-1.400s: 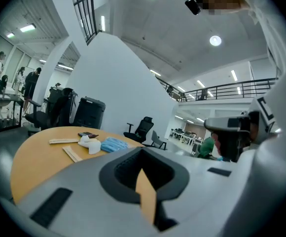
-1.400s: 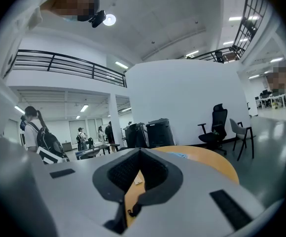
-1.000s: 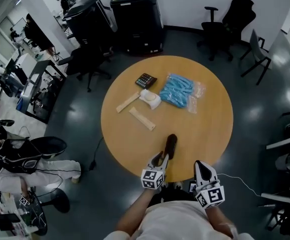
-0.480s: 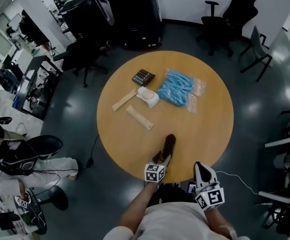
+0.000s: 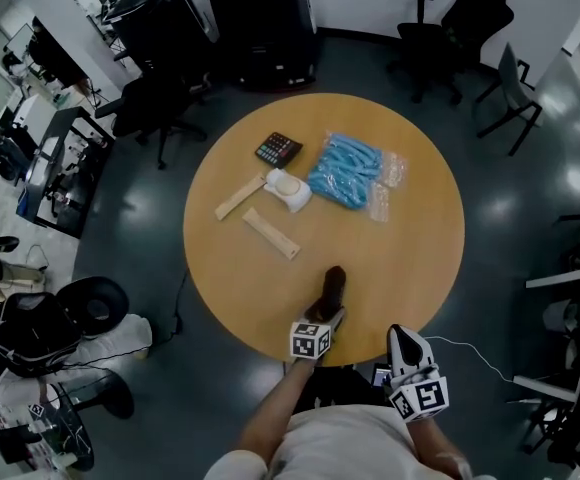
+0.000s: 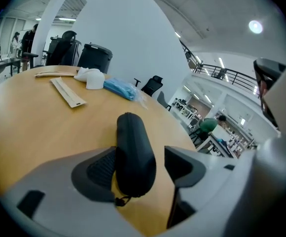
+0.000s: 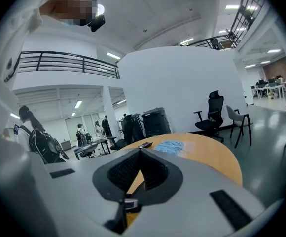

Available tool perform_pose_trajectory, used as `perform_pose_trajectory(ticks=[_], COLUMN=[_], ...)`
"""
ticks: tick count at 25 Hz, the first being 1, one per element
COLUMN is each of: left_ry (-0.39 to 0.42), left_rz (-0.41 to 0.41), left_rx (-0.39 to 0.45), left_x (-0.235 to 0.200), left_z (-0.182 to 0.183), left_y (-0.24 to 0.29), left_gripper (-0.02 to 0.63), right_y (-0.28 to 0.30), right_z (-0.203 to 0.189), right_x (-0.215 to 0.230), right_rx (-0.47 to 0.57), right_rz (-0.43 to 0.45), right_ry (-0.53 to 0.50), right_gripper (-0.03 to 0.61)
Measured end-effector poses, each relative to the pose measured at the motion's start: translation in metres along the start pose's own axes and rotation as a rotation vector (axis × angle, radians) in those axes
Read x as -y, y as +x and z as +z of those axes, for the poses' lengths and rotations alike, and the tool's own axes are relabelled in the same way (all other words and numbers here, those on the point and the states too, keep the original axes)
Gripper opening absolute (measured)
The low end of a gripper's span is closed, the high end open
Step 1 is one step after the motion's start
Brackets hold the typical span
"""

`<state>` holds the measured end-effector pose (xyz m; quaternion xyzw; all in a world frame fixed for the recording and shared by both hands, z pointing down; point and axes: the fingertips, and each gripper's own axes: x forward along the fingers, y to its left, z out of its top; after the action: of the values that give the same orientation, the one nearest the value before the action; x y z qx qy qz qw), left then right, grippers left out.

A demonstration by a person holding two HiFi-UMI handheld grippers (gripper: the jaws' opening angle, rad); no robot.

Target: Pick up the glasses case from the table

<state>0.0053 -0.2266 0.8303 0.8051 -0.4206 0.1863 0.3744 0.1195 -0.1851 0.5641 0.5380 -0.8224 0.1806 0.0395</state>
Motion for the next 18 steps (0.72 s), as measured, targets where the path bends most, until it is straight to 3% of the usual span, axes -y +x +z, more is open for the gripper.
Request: perform_pose_trajectory(ticks=[8, 18], left_ry=[-0.023, -0.033], left_rz=[0.016, 0.044], left_rx=[-0.063, -0.052], left_x=[-0.004, -0.009], left_z=[-0.012, -0.011], left_y=[0.015, 0.020], left_gripper=[0.298, 0.275], right_y=[0.001, 0.002], right_z=[-0.001, -0.005], right_x=[0.003, 0.015], right_rx=[-0.001, -0.015], right_rz=[-0.002, -0.018], right_ry=[0.012, 0.021], right_gripper=[0.015, 0.015])
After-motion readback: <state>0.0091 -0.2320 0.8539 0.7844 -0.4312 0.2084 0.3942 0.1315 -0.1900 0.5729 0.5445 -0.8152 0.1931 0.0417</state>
